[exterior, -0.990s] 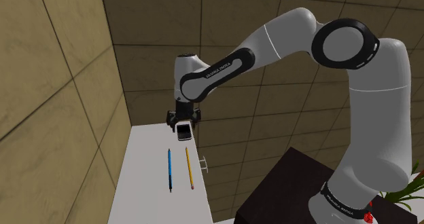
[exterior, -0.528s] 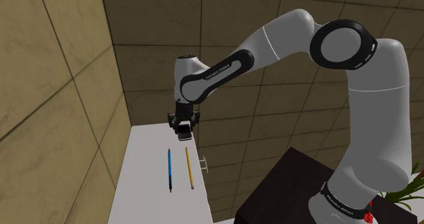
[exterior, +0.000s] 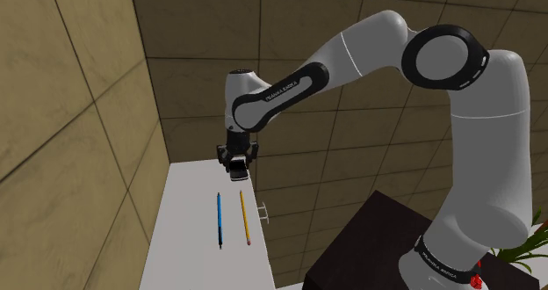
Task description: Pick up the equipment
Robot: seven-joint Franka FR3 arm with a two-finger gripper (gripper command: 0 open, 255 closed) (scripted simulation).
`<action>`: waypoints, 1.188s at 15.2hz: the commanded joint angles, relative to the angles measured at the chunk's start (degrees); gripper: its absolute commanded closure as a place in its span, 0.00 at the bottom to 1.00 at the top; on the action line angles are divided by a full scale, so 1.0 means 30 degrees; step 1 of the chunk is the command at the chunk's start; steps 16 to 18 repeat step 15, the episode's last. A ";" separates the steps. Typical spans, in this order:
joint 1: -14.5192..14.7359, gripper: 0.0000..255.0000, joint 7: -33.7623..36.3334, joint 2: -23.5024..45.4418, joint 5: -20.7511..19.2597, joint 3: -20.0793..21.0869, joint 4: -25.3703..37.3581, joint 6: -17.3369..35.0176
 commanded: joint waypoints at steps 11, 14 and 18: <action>-0.0194 1.00 -0.0214 -0.1510 0.0518 0.0263 0.0985 -0.2447; -0.0218 1.00 -0.0244 -0.1736 0.0597 0.0298 0.1238 -0.2918; -0.0218 1.00 -0.0244 -0.1734 0.0596 0.0298 0.1241 -0.2919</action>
